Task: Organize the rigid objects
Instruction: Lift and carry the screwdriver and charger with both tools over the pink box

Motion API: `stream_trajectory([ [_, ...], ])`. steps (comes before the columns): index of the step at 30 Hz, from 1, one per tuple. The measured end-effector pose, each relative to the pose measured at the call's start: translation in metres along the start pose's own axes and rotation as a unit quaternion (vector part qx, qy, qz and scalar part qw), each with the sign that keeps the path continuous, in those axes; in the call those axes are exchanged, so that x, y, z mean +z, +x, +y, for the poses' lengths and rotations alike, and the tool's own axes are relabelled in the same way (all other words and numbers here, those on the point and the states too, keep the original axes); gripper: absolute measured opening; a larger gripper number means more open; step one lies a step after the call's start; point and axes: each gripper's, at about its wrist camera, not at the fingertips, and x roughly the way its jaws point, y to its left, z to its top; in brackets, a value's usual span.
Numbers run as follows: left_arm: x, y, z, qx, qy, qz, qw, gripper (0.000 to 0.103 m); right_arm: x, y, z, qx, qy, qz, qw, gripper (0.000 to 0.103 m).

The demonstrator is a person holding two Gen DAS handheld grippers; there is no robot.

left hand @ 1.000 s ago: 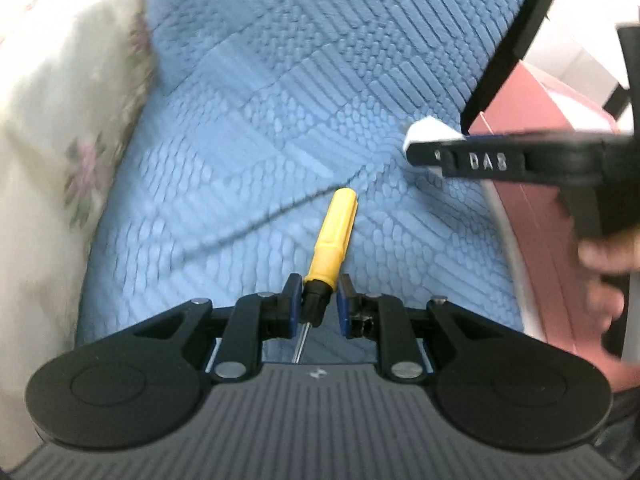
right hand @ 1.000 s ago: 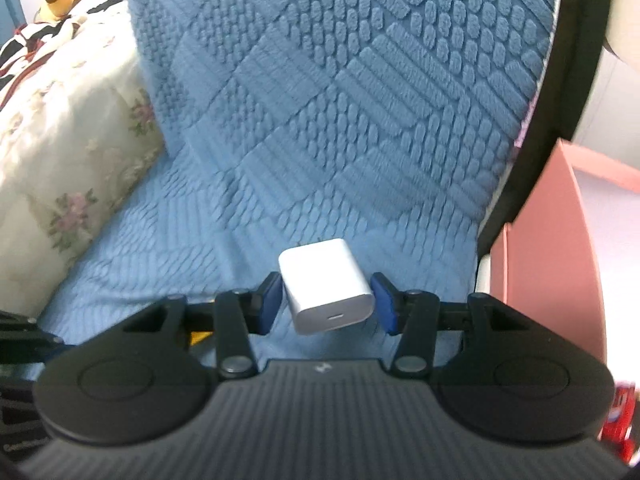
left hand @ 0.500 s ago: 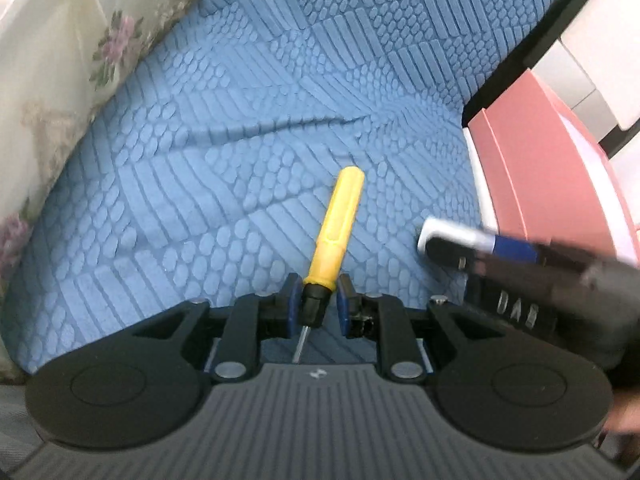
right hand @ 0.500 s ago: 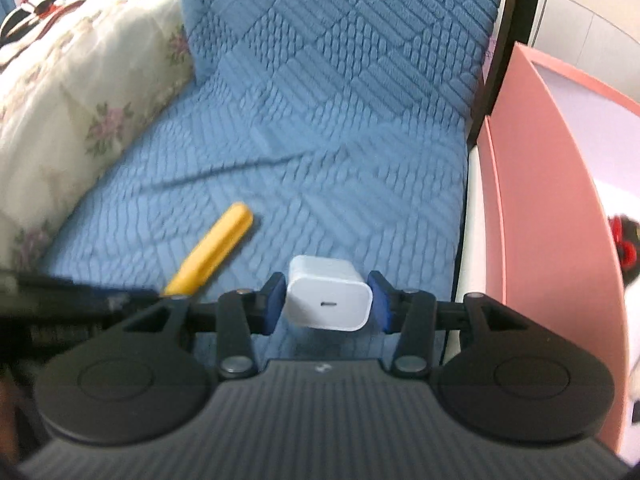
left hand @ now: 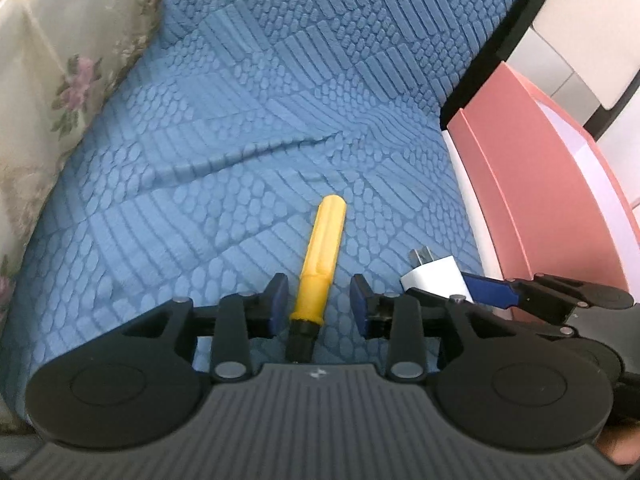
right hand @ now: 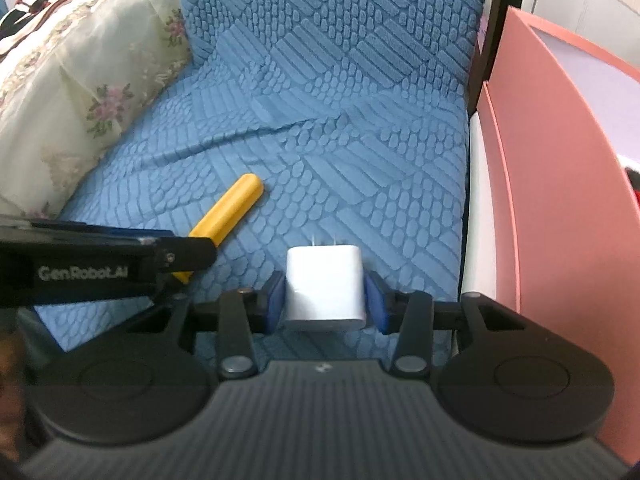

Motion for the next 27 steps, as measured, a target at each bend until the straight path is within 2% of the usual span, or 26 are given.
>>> stream_trajectory([
  [16, 0.0, 0.014, -0.015, 0.03, 0.056, -0.023, 0.9977, 0.039, 0.0, 0.005, 0.003, -0.011, -0.01, 0.001, 1.0, 0.048],
  [18, 0.0, 0.015, -0.016, 0.032, 0.059, -0.025, 0.9974, 0.037, 0.0, 0.005, 0.003, -0.012, -0.01, -0.001, 1.0, 0.047],
  [20, -0.001, 0.016, -0.016, 0.036, 0.06, -0.026, 0.9972, 0.024, 0.001, 0.005, 0.003, -0.011, -0.007, -0.002, 1.0, 0.045],
  [27, 0.001, 0.01, -0.013, 0.028, 0.054, -0.03, 0.9977, 0.022, 0.002, 0.004, 0.002, -0.012, 0.0, -0.004, 1.0, 0.045],
])
